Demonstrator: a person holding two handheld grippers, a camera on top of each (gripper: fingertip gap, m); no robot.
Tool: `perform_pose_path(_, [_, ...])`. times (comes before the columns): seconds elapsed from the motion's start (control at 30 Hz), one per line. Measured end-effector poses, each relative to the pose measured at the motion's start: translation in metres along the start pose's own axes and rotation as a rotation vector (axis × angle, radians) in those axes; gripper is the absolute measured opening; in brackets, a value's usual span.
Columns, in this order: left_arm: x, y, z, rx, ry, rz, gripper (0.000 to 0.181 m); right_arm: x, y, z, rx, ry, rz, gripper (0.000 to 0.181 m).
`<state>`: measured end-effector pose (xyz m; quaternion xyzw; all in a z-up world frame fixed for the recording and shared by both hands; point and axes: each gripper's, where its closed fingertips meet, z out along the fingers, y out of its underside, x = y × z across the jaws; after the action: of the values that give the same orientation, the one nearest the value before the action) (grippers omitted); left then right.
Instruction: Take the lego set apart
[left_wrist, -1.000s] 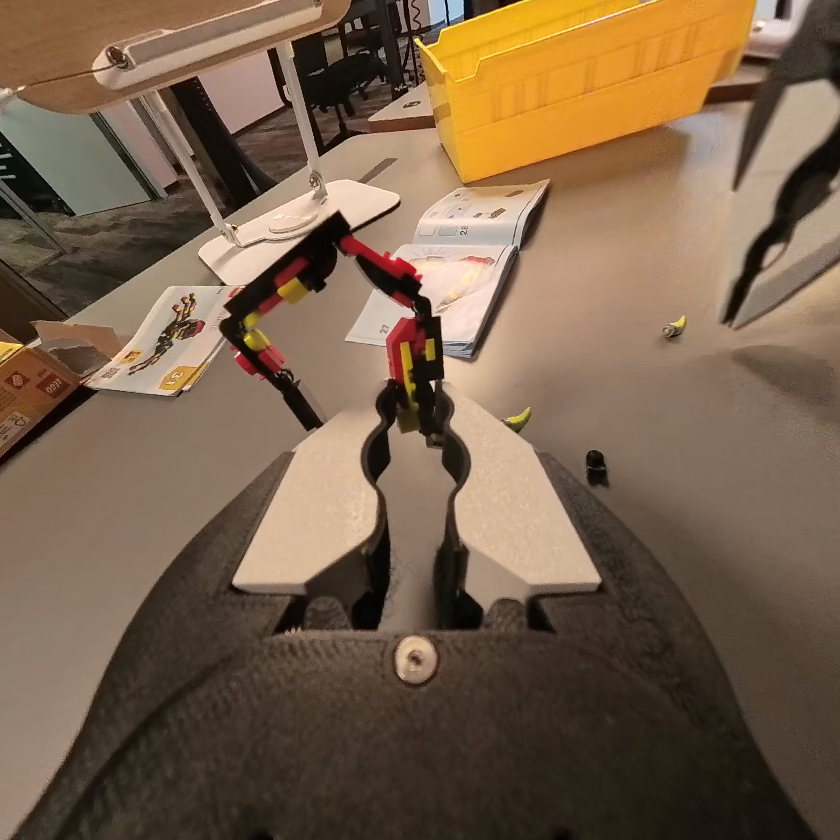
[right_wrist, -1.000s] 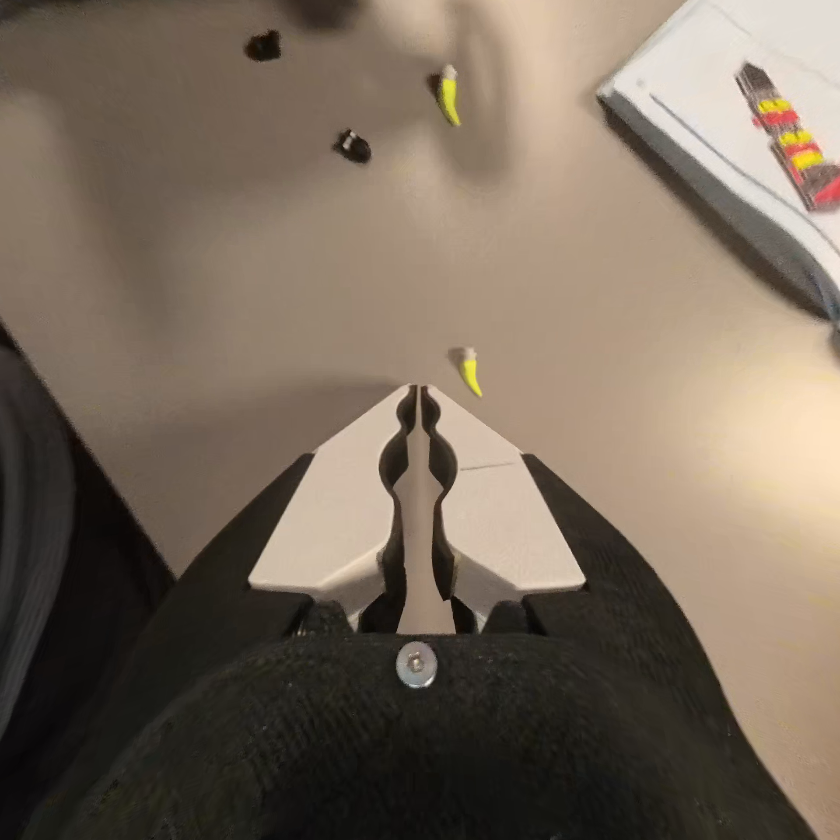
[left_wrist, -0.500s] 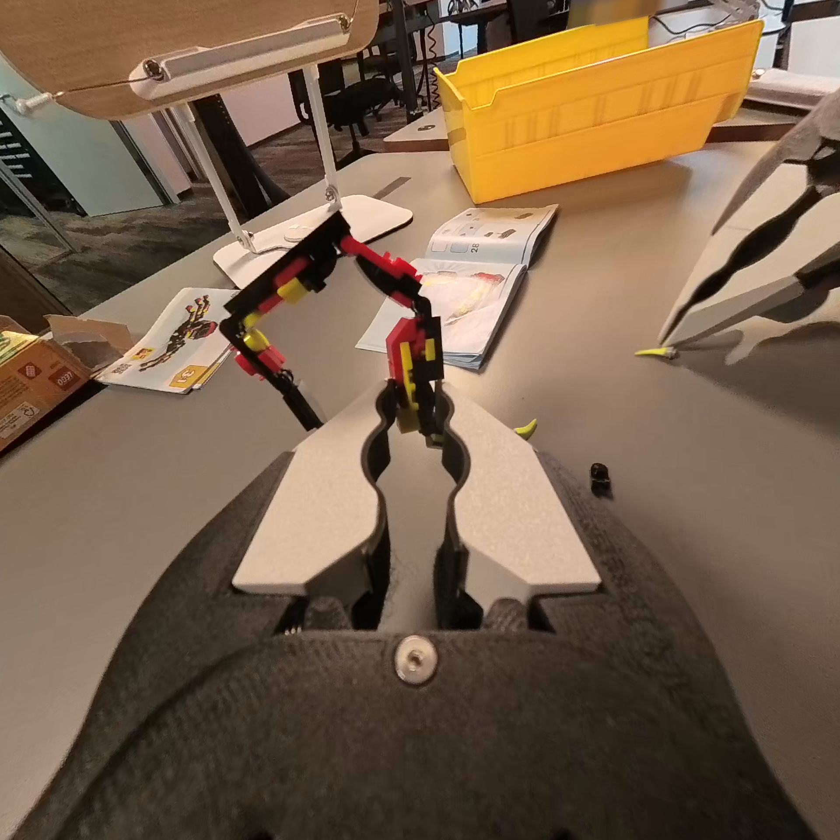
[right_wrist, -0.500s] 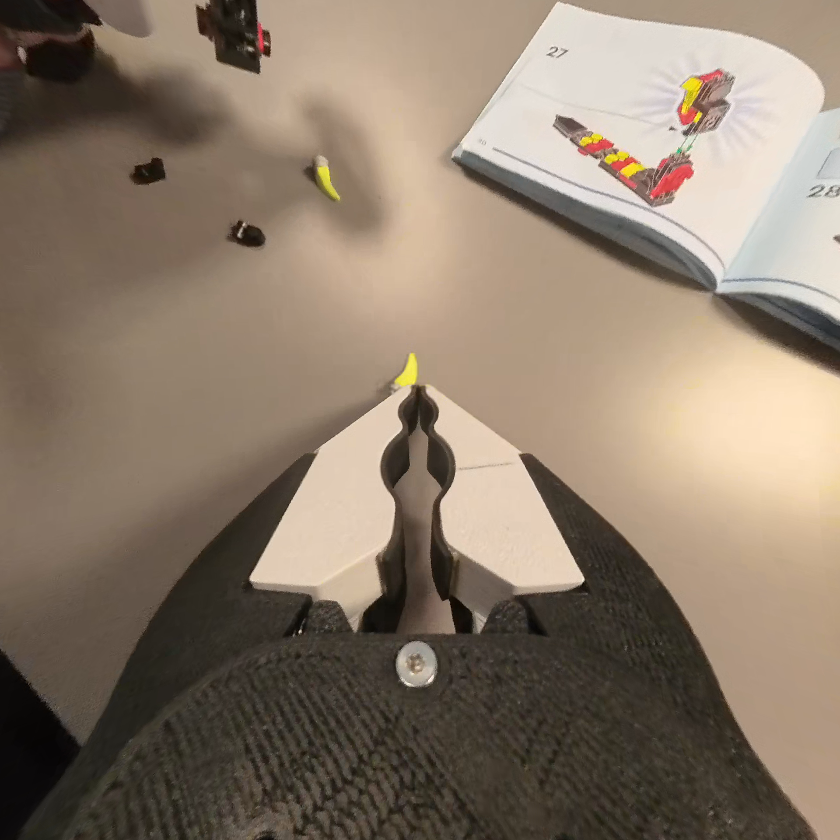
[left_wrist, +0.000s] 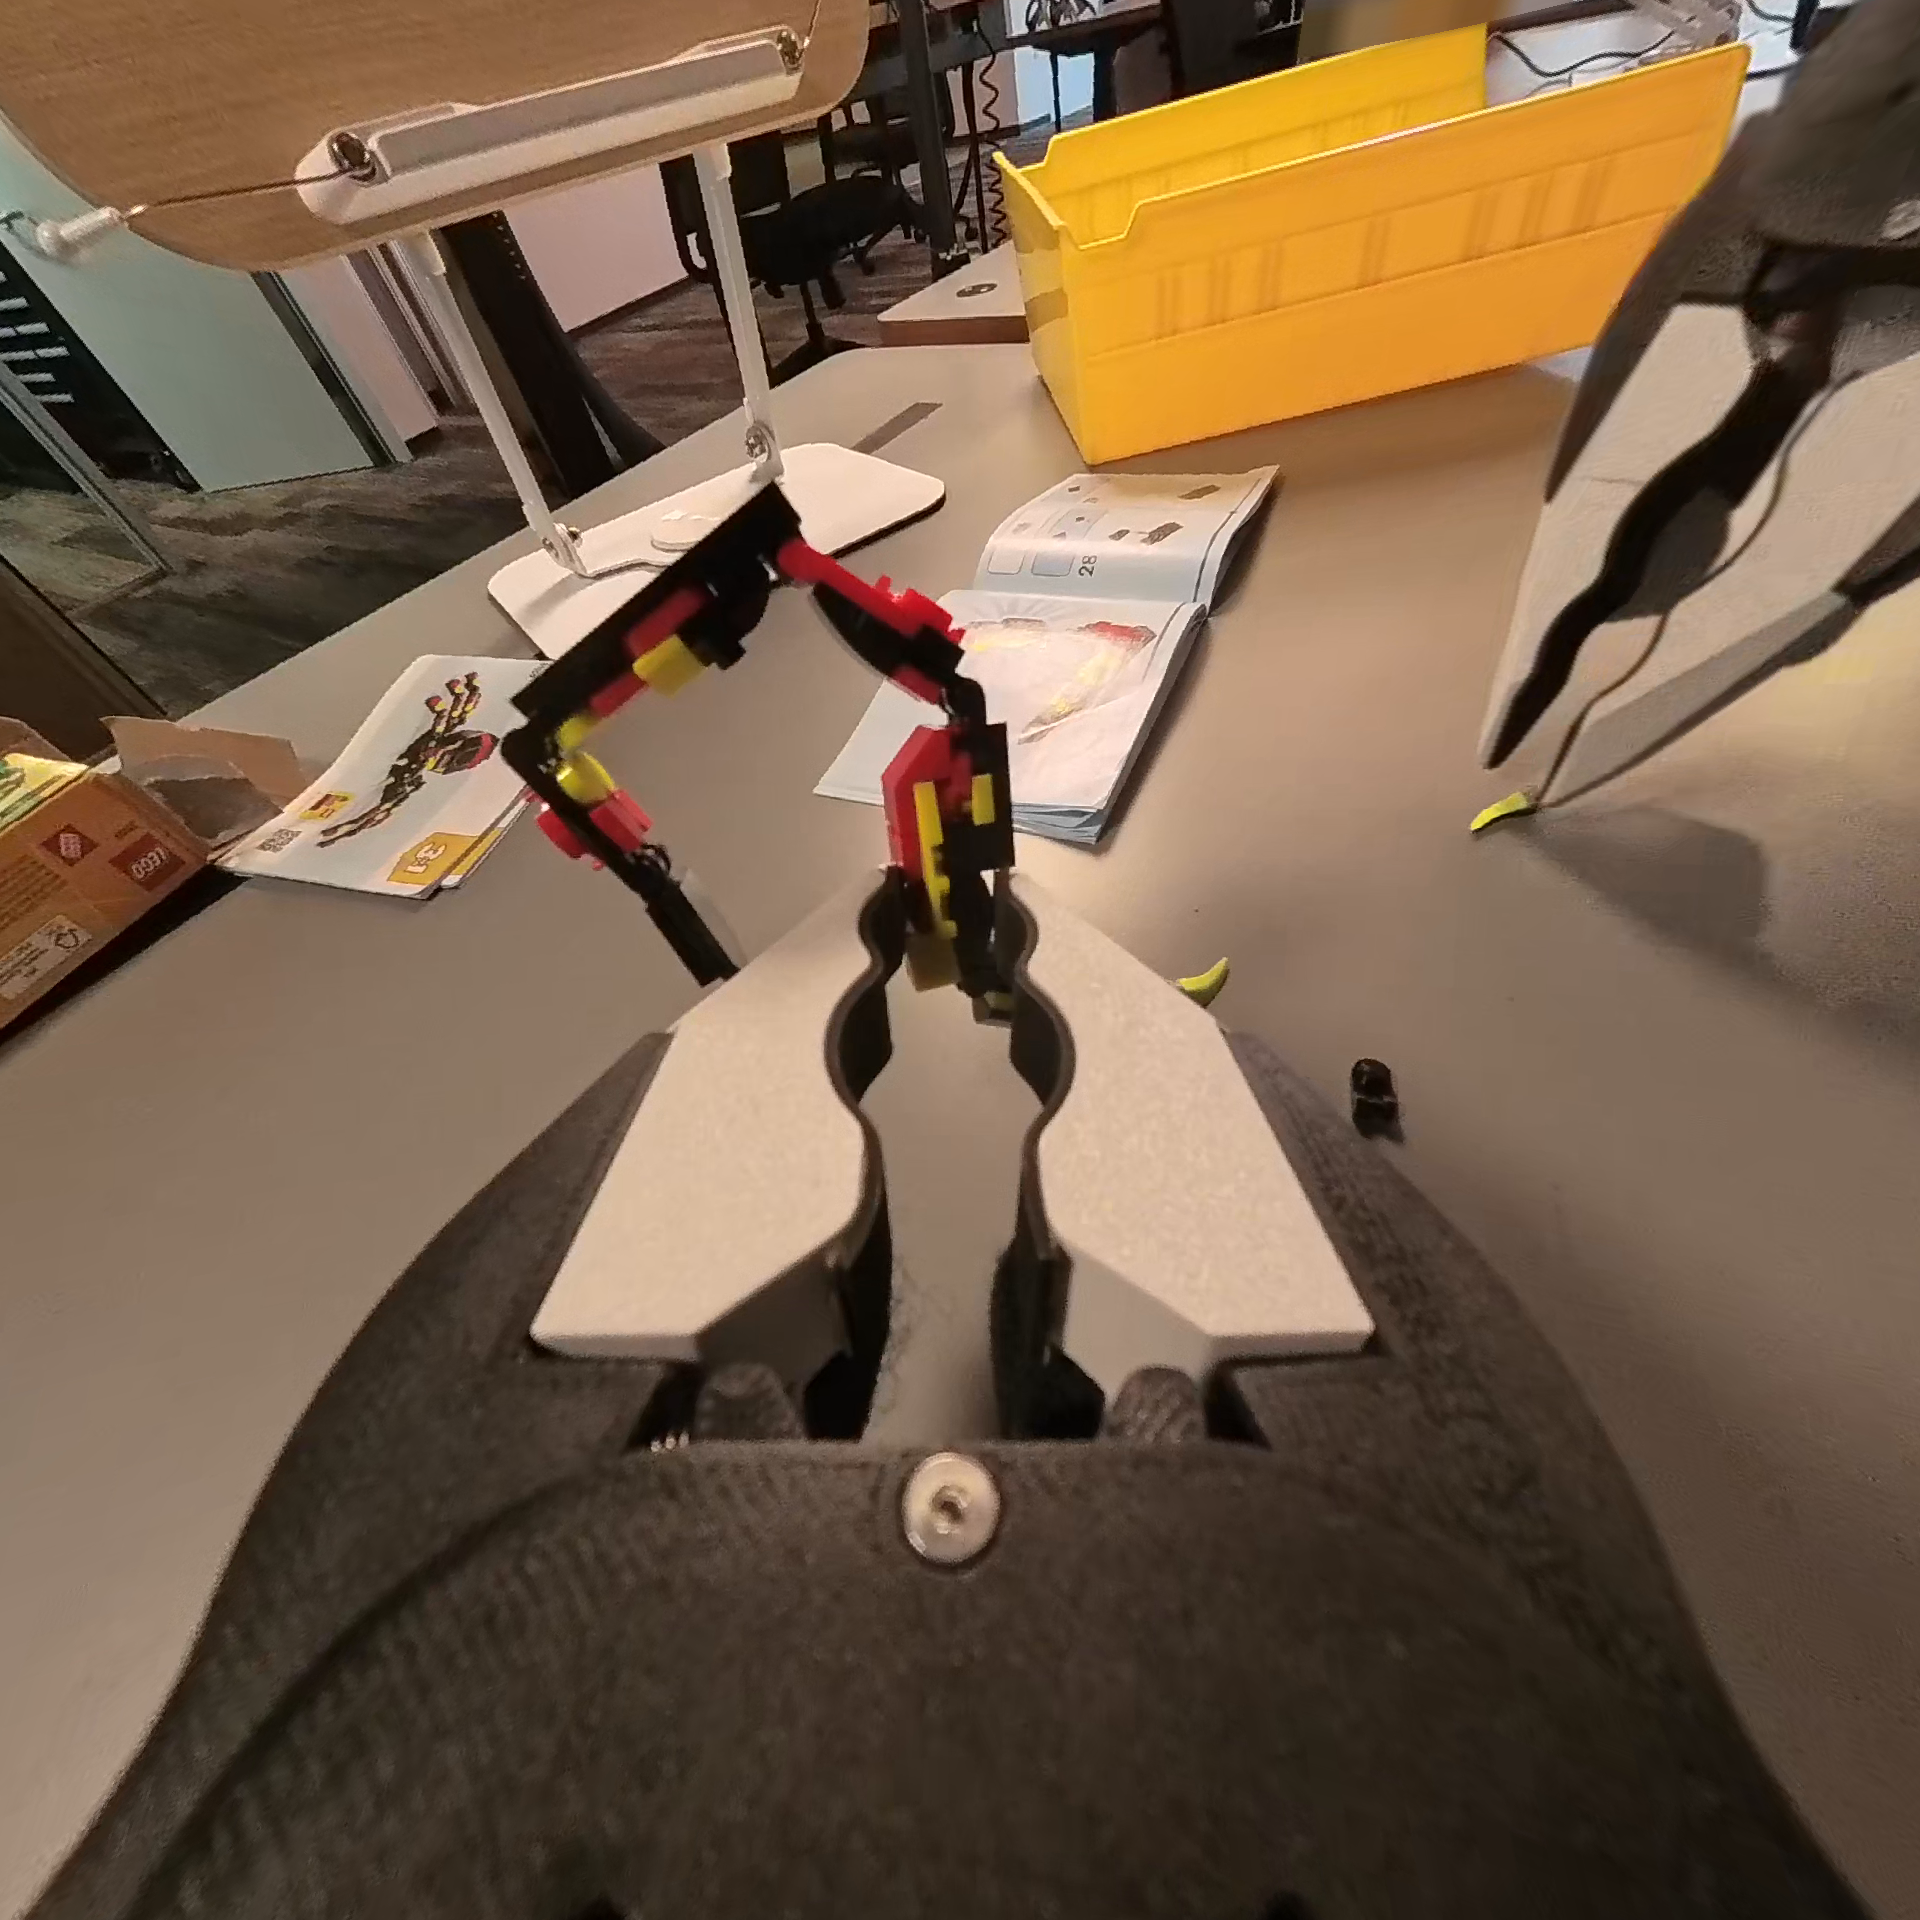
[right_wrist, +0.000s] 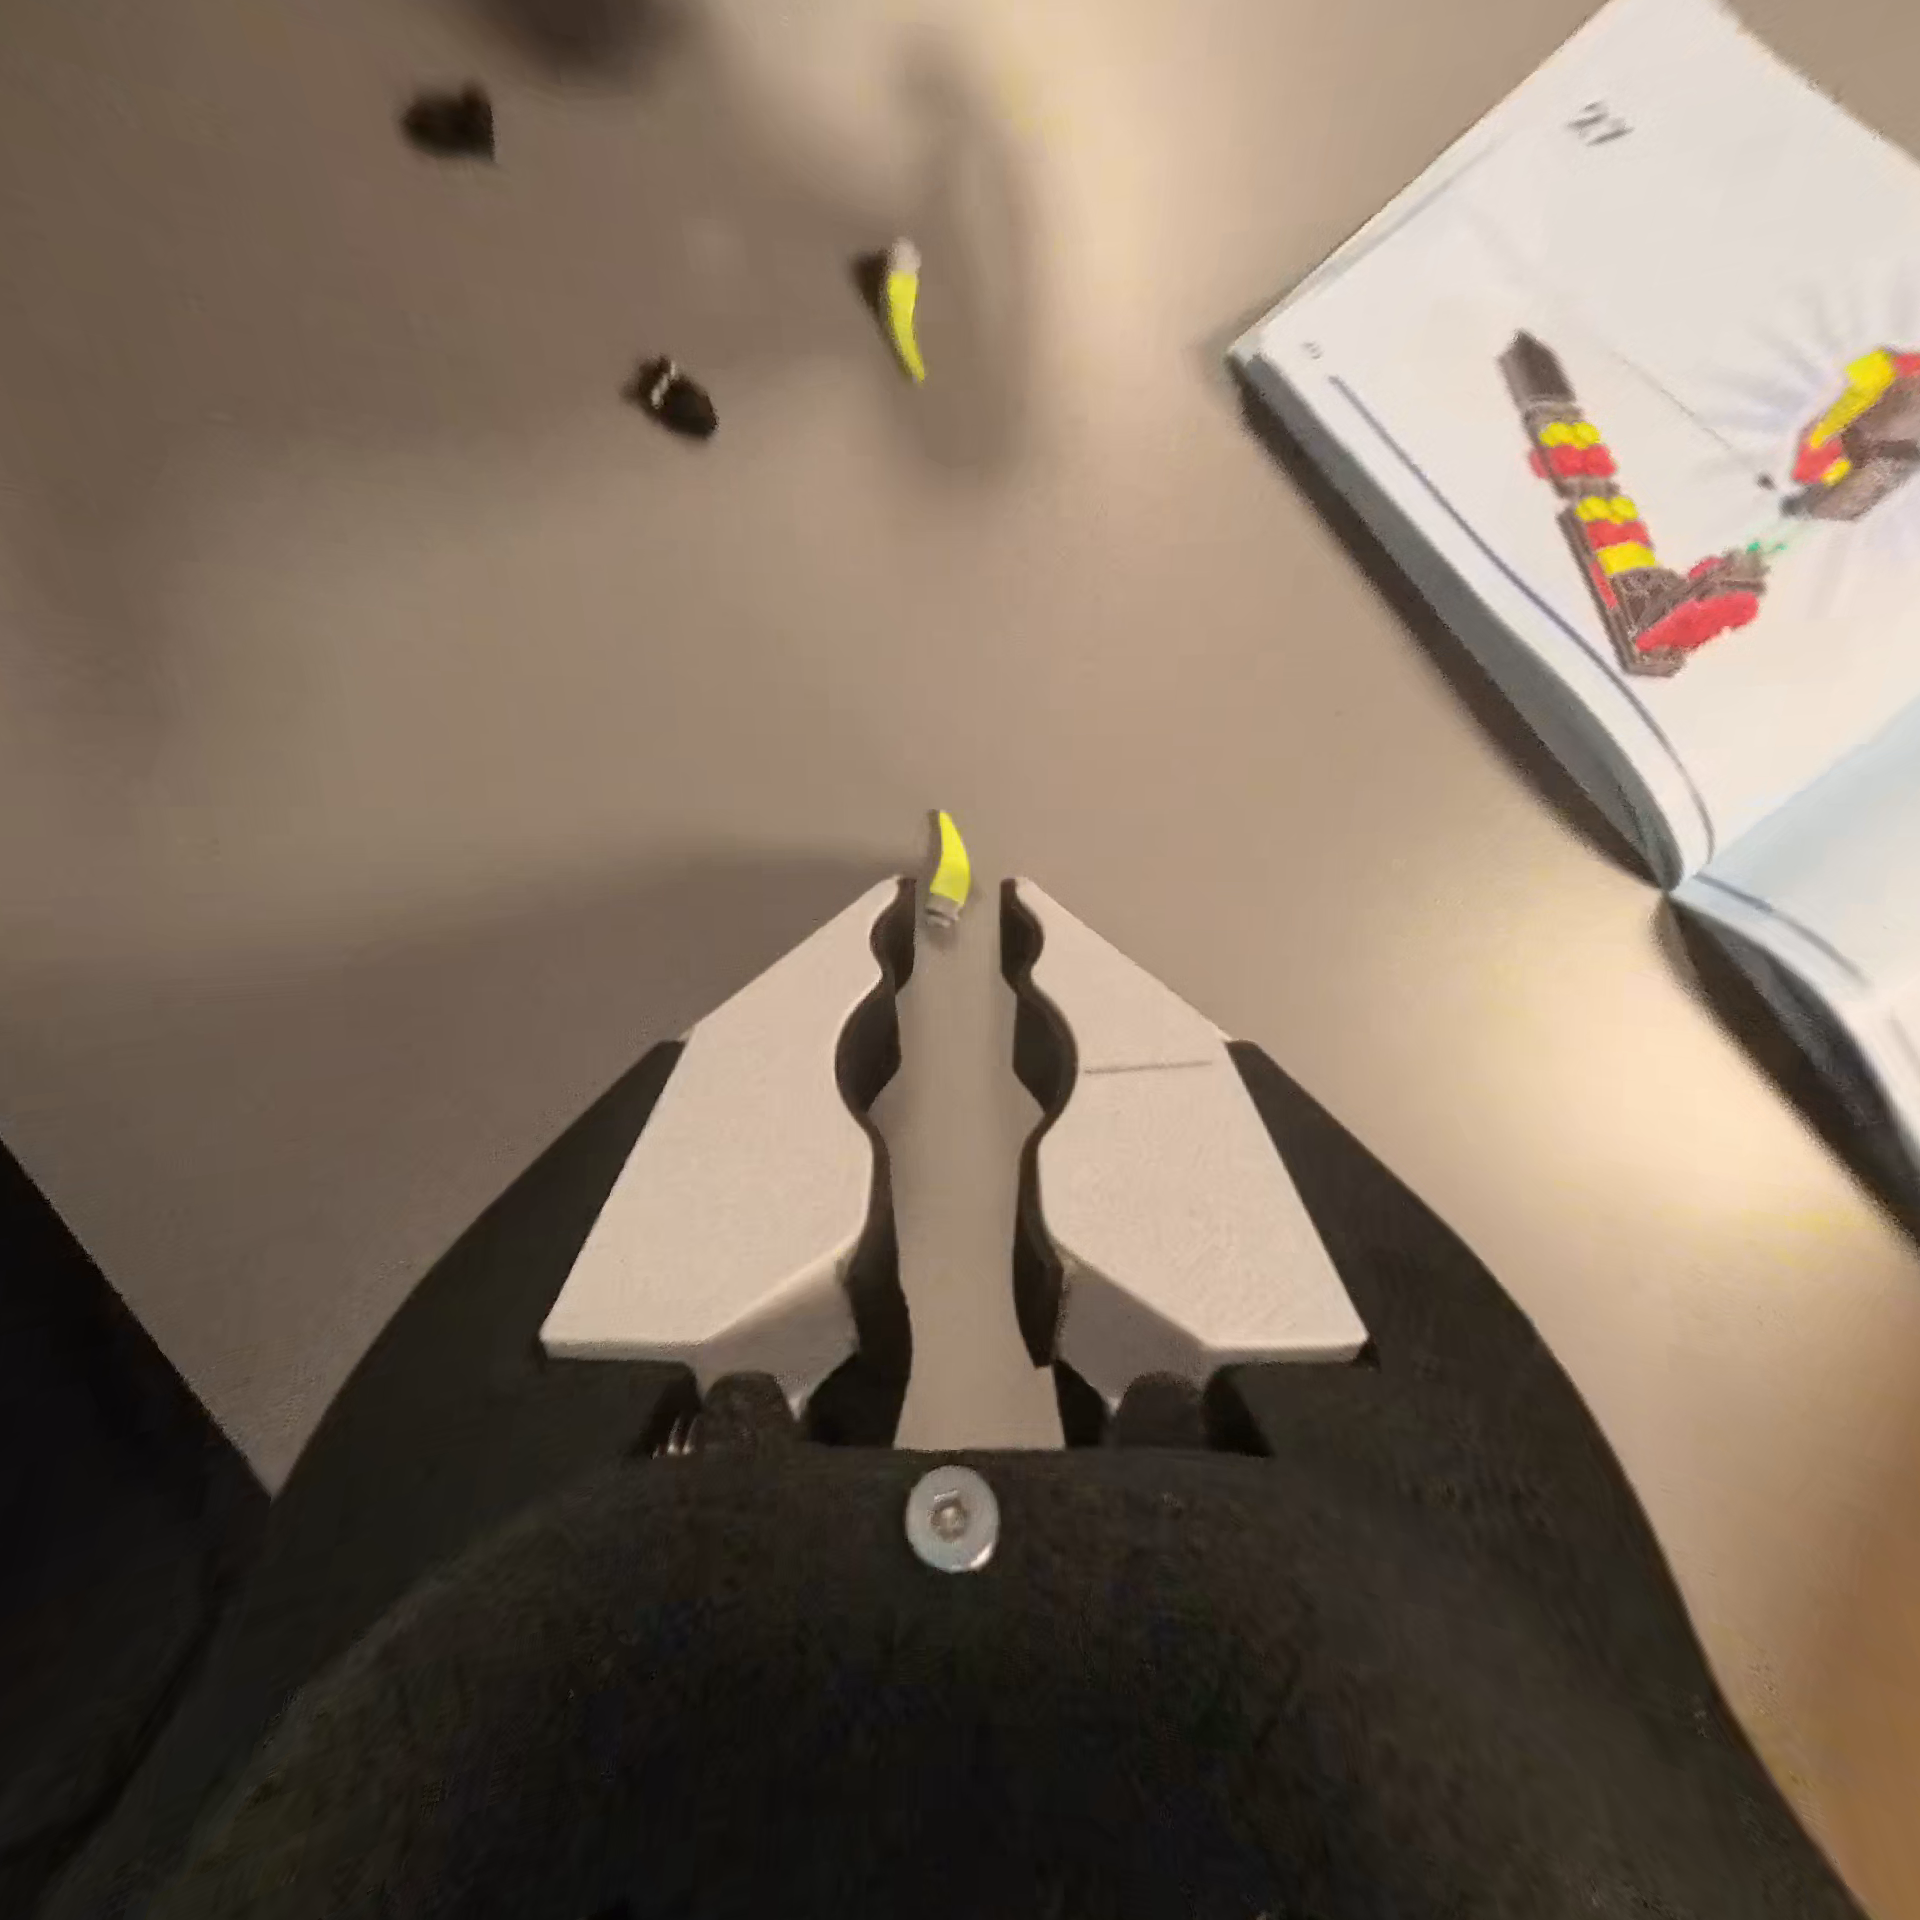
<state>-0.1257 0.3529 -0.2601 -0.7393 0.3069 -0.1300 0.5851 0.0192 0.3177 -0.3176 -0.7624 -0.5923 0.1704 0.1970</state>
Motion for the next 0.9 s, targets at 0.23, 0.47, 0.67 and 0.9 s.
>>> perform_pose_path(0.23, [0.001,0.0,0.0,-0.002,0.003,0.005,0.016,-0.003,0.0,-0.003,-0.254,-0.218,-0.055,0.012])
perform_pose_path(0.47, [0.001,0.001,0.0,-0.006,0.007,0.007,0.016,-0.001,-0.001,0.002,-0.329,-0.389,0.063,0.005])
perform_pose_path(0.67, [0.002,0.001,0.001,-0.01,0.009,0.008,0.016,-0.006,0.004,0.006,-0.369,-0.347,0.029,0.002])
perform_pose_path(0.9, [0.002,0.001,0.001,-0.011,0.009,0.015,0.016,-0.009,0.006,0.006,-0.397,-0.269,0.01,0.002])
